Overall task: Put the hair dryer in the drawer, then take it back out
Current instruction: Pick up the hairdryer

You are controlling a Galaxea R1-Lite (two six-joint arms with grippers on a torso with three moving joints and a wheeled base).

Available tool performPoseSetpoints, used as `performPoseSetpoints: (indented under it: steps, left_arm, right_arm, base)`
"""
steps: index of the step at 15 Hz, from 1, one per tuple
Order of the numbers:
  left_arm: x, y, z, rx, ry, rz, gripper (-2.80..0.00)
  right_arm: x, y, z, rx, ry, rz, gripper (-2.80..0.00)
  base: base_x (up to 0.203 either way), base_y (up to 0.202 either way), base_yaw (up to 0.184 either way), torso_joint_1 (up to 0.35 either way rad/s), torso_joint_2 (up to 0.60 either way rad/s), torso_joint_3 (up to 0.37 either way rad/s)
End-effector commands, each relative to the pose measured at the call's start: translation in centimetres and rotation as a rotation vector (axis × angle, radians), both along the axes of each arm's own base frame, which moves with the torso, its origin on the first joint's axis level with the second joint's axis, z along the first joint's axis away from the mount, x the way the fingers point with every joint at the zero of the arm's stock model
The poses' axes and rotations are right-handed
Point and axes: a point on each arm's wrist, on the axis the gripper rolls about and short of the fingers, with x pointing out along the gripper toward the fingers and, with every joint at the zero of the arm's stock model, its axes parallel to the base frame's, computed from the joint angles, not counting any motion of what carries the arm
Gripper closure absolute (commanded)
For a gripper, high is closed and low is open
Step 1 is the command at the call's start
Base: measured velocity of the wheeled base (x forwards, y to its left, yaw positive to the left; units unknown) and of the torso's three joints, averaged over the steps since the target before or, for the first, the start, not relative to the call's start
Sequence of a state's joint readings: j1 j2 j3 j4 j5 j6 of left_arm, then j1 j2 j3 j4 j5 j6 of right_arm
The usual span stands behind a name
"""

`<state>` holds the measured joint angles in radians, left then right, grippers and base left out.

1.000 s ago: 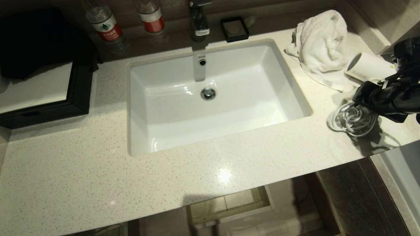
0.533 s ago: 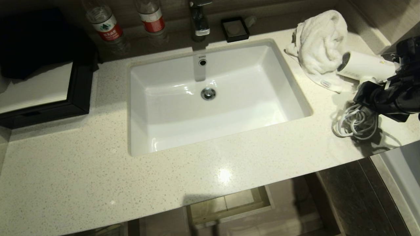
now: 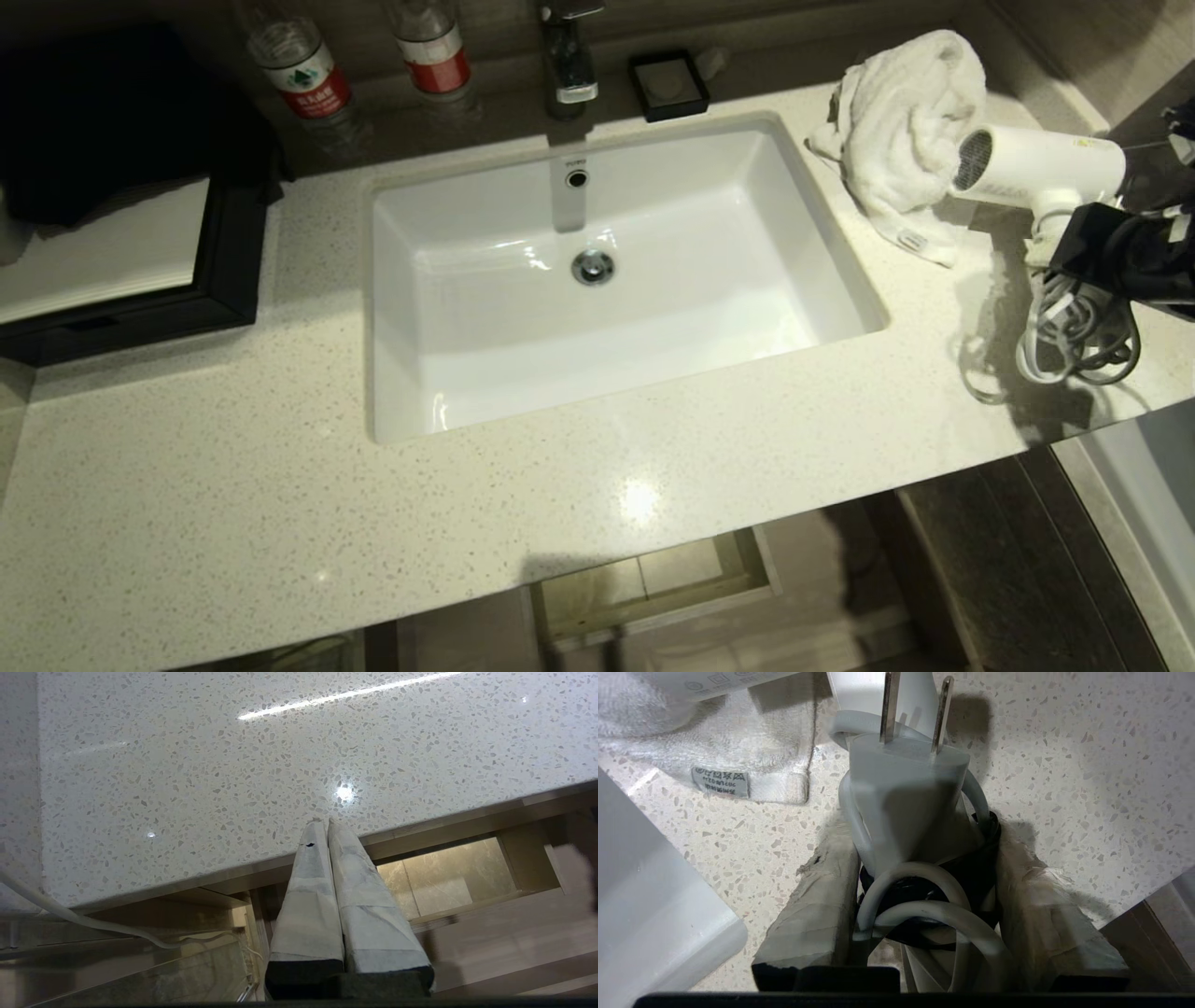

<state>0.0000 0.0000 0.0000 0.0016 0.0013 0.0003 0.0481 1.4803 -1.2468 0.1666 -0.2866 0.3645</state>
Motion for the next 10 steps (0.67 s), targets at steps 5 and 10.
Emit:
performPoseSetpoints:
  steps: [5,10]
  left_arm:
    - [0.0,0.0,0.0,0.0,0.0,0.0,0.0]
    - [0.0,0.0,0.0,0.0,0.0,0.0,0.0]
  right_arm:
    - [-4.0,-0.2,2.2,-0.131,-0.062,0.057,0.0]
    - [-6.6,-0.2,2.7,-0.233,-0.082,0.1,0.0]
  base:
    - [0.0,0.0,0.0,0.014,-0.02,-0.012]
    - [0.0,0.0,0.0,0.019,-0.02,-0.015]
